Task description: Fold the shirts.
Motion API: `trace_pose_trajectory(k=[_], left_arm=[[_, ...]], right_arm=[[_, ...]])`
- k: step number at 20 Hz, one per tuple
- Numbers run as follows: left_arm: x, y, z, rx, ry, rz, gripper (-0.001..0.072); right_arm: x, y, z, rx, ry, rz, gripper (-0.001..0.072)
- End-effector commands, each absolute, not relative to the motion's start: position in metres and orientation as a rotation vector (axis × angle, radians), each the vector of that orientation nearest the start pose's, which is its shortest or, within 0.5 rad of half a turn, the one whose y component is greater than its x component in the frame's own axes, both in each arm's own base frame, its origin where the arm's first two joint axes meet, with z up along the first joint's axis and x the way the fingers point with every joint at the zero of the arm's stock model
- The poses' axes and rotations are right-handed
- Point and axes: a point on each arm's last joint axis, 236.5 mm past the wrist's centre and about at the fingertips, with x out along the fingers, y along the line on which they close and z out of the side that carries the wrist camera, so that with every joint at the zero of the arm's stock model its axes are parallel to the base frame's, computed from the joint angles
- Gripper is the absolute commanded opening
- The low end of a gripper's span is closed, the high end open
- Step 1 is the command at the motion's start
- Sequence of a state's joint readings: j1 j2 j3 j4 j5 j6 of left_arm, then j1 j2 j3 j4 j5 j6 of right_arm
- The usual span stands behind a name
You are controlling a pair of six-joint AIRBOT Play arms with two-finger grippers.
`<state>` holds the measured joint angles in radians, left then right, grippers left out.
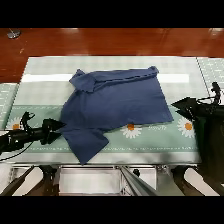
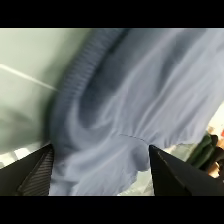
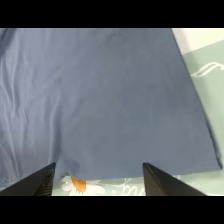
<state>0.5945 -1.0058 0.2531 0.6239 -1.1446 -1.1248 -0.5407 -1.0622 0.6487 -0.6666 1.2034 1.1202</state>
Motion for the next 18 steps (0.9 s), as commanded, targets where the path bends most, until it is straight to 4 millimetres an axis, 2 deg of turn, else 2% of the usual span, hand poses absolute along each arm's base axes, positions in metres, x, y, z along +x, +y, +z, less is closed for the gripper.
trace_pose_trajectory(k=[1, 2, 3, 4, 7, 9, 12, 15, 18], left_arm=[[0.221, -0.066, -0.099, -1.104, 1.267, -0.142, 0.0610], [0.221, -0.067, -0.099, -1.101, 1.268, -0.145, 0.0305], [0.221, -0.067, -0.099, -1.086, 1.263, -0.157, 0.0040], [0.222, -0.066, -0.098, -1.069, 1.257, -0.168, 0.0033], [0.225, -0.065, -0.097, -1.065, 1.251, -0.168, 0.0033], [0.224, -0.065, -0.097, -1.058, 1.250, -0.172, 0.0033], [0.225, -0.064, -0.098, -1.050, 1.246, -0.168, 0.0033], [0.225, -0.063, -0.099, -1.049, 1.245, -0.167, 0.0033], [0.225, -0.063, -0.099, -1.049, 1.244, -0.167, 0.0033]], right_arm=[[0.318, -0.002, -0.006, 0.896, 1.066, 0.166, 0.0624], [0.319, -0.011, -0.005, 0.900, 1.057, 0.135, 0.0624], [0.316, -0.020, -0.008, 0.905, 1.065, 0.100, 0.0624], [0.306, -0.030, -0.018, 0.885, 1.108, 0.050, 0.0624], [0.254, -0.058, -0.060, 0.782, 1.330, -0.151, 0.0625], [0.239, -0.053, -0.074, 0.805, 1.379, -0.176, 0.0624], [0.244, -0.031, -0.083, 0.825, 1.382, -0.129, 0.0624], [0.262, -0.006, -0.092, 0.878, 1.386, -0.050, 0.0624], [0.281, 0.008, -0.099, 0.897, 1.413, 0.002, 0.0624]])
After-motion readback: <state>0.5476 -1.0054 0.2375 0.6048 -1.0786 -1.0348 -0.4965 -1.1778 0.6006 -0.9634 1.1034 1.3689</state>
